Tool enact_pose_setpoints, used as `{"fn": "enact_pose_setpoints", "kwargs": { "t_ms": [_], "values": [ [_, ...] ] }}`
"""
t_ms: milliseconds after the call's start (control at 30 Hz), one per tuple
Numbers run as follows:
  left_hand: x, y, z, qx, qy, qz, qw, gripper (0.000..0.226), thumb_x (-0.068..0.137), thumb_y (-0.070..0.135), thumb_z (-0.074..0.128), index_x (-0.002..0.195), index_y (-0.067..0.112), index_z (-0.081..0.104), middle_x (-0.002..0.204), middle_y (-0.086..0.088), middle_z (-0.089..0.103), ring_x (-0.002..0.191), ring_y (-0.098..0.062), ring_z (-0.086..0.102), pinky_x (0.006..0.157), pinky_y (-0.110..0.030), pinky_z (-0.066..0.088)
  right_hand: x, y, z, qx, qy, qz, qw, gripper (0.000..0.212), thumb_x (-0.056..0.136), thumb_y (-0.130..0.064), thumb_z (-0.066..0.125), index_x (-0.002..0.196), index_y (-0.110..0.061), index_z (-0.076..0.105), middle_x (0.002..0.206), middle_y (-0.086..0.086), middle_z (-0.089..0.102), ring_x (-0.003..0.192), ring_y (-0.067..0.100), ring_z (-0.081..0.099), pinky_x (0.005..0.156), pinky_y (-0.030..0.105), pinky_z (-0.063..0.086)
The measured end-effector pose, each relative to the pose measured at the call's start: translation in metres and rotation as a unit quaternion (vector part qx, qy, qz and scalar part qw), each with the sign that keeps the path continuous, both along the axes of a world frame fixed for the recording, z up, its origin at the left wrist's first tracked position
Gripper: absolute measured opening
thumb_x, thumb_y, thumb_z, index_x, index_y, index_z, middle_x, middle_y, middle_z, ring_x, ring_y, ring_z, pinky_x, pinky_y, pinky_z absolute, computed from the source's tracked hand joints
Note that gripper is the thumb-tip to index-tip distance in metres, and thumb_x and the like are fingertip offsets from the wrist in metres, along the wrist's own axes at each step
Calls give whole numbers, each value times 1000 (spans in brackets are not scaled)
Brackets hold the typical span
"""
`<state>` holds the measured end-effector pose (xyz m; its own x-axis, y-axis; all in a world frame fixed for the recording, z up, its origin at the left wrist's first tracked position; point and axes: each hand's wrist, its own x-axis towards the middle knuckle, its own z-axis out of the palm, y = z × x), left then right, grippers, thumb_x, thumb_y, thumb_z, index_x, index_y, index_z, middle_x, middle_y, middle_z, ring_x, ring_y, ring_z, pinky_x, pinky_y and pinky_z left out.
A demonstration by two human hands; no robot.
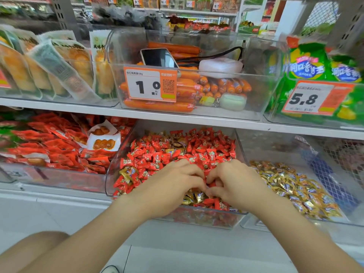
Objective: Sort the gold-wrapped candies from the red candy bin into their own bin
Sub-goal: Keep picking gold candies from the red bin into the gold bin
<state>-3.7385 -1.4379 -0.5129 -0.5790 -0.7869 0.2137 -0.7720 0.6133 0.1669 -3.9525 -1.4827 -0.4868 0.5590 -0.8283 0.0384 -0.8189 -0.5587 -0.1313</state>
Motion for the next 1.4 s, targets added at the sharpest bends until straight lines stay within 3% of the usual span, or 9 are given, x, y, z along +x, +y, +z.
{"fn": "enact_pose_setpoints", "kwargs": {
  "t_ms": [200, 400, 500, 600, 733, 867, 967, 1233, 1400],
  "values": [
    [21, -8, -2, -27, -85, 87, 992, 56, 93, 1, 56, 132, 39, 67, 139, 19, 58, 120, -12, 48, 92, -35, 38, -1, -1, -4, -33, 4, -17, 999, 14, 96, -32, 65, 109, -37, 69, 106, -15, 56, 107, 17, 62, 74, 34, 47],
    [27, -12, 1, -84, -134, 156, 975, 60, 85, 0, 60, 138, 29, 65, 150, 5, 52, 126, -24, 42, 94, -41, 34, -6, 5, 1, -33, -35, -4, 999, 16, 95, -35, 56, 99, -35, 72, 63, -15, 55, 75, 11, 54, 68, 33, 52],
    [26, -10, 3, -90, -73, 119, 986, 64, 79, -8, 64, 131, 30, 67, 132, 6, 50, 116, -20, 42, 87, -38, 39, -10, 5, 7, 19, -37, 26, 999, 13, 98, -32, 60, 98, -39, 72, 63, -18, 63, 67, 3, 57, 67, 30, 52],
    [21, -6, 8, 7, 13, 63, 998, 38, 102, 7, 55, 124, 35, 69, 111, 15, 50, 107, -9, 47, 93, -36, 46, -7, 5, 7, 49, 41, 36, 997, 14, 93, -31, 66, 97, -39, 77, 70, -36, 61, 75, -2, 60, 71, 30, 56],
    [19, -7, 8, 145, 4, 49, 988, 19, 99, 46, 68, 116, 40, 74, 105, 18, 51, 108, -5, 45, 100, -32, 41, 2, 2, 1, -22, 78, 19, 997, 25, 94, -50, 70, 116, -38, 73, 105, -13, 72, 106, 22, 67, 79, 37, 54],
    [19, -12, 11, 129, -88, 44, 987, 28, 94, 50, 71, 122, 47, 71, 103, 18, 43, 104, -9, 37, 94, -33, 33, 14, 0, -2, -55, 113, -1, 992, 33, 88, -56, 75, 103, -26, 70, 102, -3, 67, 99, 27, 66, 70, 36, 46],
    [15, -13, 11, 114, -115, 43, 986, 25, 97, 51, 67, 122, 47, 71, 101, 15, 38, 99, -9, 33, 87, -33, 28, 18, 4, -8, -74, 118, -2, 990, 22, 93, -35, 68, 84, -20, 54, 98, 1, 62, 90, 30, 63, 65, 34, 38],
    [11, -6, 14, 94, 70, 90, 989, 25, 97, 47, 35, 82, 33, 49, 92, 11, 45, 86, -6, 47, 75, -32, 43, -1, 3, 0, -4, -72, -14, 997, 27, 101, -36, 41, 79, -25, 53, 81, -5, 57, 73, 19, 58, 68, 45, 53],
    [7, -11, 9, 7, 14, 128, 992, 36, 109, 53, 36, 88, 26, 46, 70, 10, 50, 66, -9, 46, 59, -39, 40, -6, 1, 4, 27, -132, 9, 991, 19, 108, -40, 52, 98, -25, 58, 70, -5, 67, 60, 8, 59, 62, 38, 48]
  ]
}}
